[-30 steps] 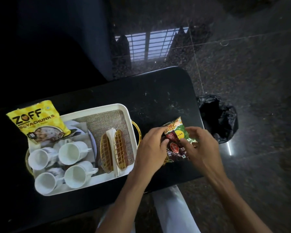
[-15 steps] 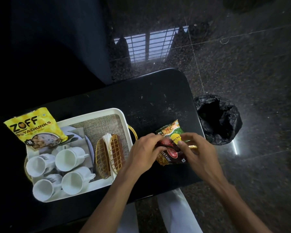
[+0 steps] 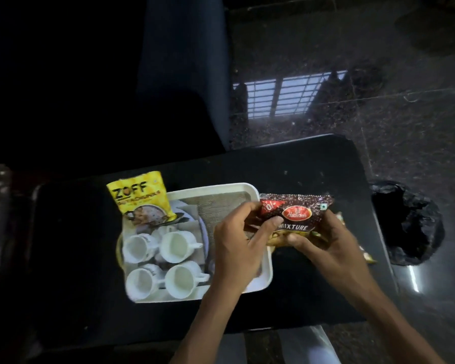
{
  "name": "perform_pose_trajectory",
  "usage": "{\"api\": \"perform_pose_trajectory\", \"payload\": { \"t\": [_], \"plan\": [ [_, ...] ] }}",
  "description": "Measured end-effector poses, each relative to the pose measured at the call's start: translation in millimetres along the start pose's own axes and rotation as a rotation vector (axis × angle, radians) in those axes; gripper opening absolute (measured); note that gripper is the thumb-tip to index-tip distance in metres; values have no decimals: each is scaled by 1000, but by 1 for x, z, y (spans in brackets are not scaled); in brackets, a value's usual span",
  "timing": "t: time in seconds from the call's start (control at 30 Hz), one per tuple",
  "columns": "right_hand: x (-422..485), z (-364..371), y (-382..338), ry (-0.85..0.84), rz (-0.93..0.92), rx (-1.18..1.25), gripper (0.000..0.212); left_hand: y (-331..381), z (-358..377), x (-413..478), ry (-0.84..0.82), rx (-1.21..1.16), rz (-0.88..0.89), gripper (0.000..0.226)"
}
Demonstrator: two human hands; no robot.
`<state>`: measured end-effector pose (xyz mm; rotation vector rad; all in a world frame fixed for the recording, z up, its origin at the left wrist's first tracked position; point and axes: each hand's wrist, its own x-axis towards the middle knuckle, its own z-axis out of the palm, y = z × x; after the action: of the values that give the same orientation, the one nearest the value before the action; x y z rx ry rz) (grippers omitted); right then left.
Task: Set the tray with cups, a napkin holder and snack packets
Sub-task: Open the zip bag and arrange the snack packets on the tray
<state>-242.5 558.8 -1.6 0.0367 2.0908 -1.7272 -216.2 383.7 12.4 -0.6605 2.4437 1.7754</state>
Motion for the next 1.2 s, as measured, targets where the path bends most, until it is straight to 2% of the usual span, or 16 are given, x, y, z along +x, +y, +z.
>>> {"api": "perform_pose_trajectory", "payload": {
  "t": [0.2,0.33,0.53,0.63,0.87,1.2],
  "plan": [
    [35,73,-16,-6,-59,-34,43,-17,-62,10,233,-105,-79,30],
    [53,121,-20,-9,-29,-117,44,-42,-95,19,272,-117,-170,21],
    [79,180,-15,-22,-23,-326,31,-77,-128,43,322,-16,-200,16],
    [91,199,-6,18,2,-403,28,-90,-136,58,300,30,-226,18],
    [111,218,11,76,87,-602,38,-112,-144,78,181,126,-291,23],
    [116,225,16,55,162,-575,42,-125,-149,81,127,116,-356,36]
  ]
}}
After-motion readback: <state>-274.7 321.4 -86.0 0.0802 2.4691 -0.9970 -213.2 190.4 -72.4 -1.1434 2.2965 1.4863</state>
